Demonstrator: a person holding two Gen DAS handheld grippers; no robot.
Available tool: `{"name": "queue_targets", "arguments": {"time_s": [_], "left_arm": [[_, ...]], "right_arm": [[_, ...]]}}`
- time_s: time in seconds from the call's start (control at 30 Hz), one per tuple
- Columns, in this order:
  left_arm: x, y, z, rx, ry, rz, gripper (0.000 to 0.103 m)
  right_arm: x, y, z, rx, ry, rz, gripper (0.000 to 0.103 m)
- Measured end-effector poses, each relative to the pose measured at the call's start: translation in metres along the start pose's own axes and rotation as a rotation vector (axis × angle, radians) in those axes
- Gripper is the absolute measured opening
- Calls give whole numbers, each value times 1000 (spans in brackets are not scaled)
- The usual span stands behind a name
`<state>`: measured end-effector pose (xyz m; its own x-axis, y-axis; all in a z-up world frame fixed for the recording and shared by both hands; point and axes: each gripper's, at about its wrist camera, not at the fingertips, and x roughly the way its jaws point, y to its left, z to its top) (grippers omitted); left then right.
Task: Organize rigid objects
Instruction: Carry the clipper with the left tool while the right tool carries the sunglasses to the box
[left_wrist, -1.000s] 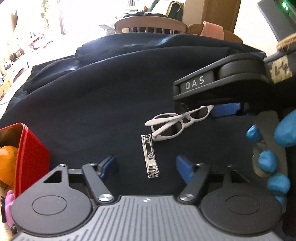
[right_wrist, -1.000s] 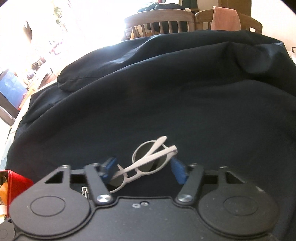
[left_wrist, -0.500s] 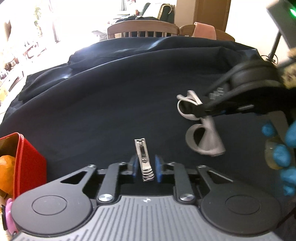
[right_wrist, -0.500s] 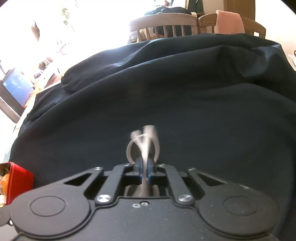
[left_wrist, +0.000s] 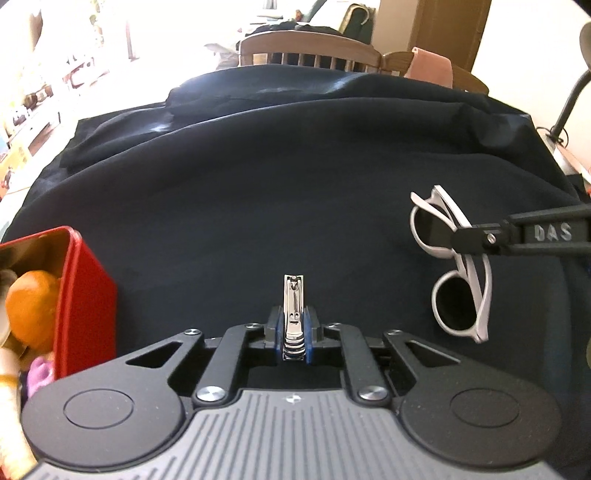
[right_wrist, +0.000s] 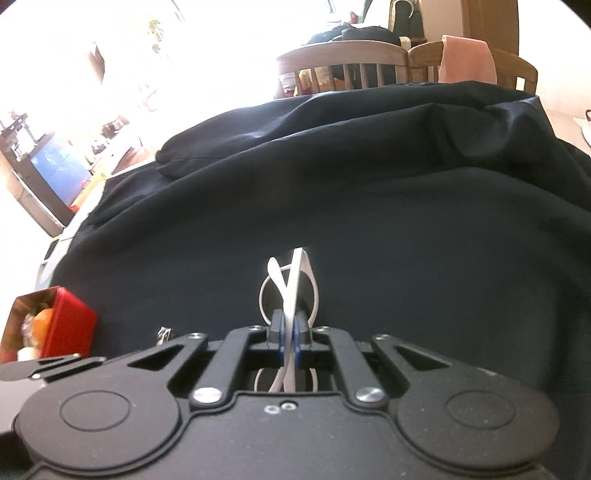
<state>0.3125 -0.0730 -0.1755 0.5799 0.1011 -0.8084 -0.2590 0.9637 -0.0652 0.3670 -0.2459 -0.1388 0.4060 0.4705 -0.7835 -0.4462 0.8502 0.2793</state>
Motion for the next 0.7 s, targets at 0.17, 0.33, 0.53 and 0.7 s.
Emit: {"name": "queue_targets", "arguments": {"time_s": [0.17, 0.33, 0.53, 0.7], "left_arm": [[-18, 6, -5, -29, -11, -15, 11], [-46, 13, -12, -44, -40, -20, 11], [-76, 25, -17, -72, -60, -22, 11], [-97, 36, -22, -96, -67, -21, 11]], "right_arm": [[-18, 9, -14, -12, 12, 39, 3], [-34, 22, -26, -27, 26, 74, 3], [-57, 39, -33, -51, 15, 100, 3], [-74, 57, -40, -76, 5, 115, 3]]}}
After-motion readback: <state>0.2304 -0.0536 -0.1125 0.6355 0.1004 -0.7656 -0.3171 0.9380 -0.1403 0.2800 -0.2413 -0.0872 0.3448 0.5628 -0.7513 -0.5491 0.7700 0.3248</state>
